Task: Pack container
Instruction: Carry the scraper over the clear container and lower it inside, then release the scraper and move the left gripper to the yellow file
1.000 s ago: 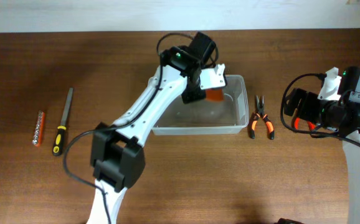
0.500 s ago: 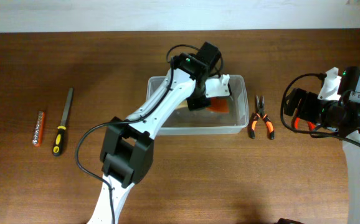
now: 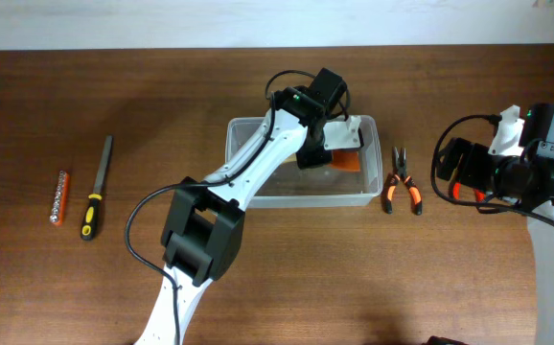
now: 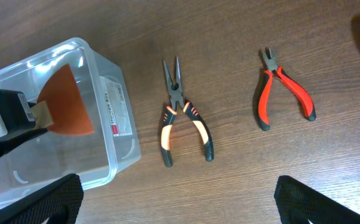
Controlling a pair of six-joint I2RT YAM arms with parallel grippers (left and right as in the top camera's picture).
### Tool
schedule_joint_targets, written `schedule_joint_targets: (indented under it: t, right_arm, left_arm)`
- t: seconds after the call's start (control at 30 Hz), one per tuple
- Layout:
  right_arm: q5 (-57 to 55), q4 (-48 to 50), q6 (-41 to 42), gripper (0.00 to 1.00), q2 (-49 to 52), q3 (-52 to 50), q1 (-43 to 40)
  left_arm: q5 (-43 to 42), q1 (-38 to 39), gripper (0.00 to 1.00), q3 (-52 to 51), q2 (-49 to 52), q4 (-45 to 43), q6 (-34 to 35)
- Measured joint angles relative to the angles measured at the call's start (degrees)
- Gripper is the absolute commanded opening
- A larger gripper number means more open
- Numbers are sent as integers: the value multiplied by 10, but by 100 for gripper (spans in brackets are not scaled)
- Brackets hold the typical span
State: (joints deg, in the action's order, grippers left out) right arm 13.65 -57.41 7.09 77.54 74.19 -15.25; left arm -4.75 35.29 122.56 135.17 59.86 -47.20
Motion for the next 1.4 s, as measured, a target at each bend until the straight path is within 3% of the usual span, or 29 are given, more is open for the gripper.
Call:
schedule_joint_targets:
  t: [0.63, 0.9, 0.97, 1.07, 1.13, 1.4]
  right_arm:
    - [0, -9, 0, 99, 0, 0, 0]
    - [0, -13, 0, 99, 0, 0, 0]
    - [0, -15, 0, 99, 0, 0, 0]
    - [0, -17, 0, 99, 0, 0, 0]
    - [0, -17, 0, 99, 0, 0, 0]
    - [0, -18, 0, 99, 0, 0, 0]
  left_arm:
    - [-3, 0, 2, 0, 0, -29, -14]
    - [-5, 1, 38, 0, 0, -29, -14]
    - [-6, 1, 52, 0, 0, -29, -9]
    - [-7, 1, 54, 0, 0, -29, -1]
    - [-8, 1, 69, 0, 0, -29, 4]
    - [-6, 1, 69, 0, -1, -3, 26]
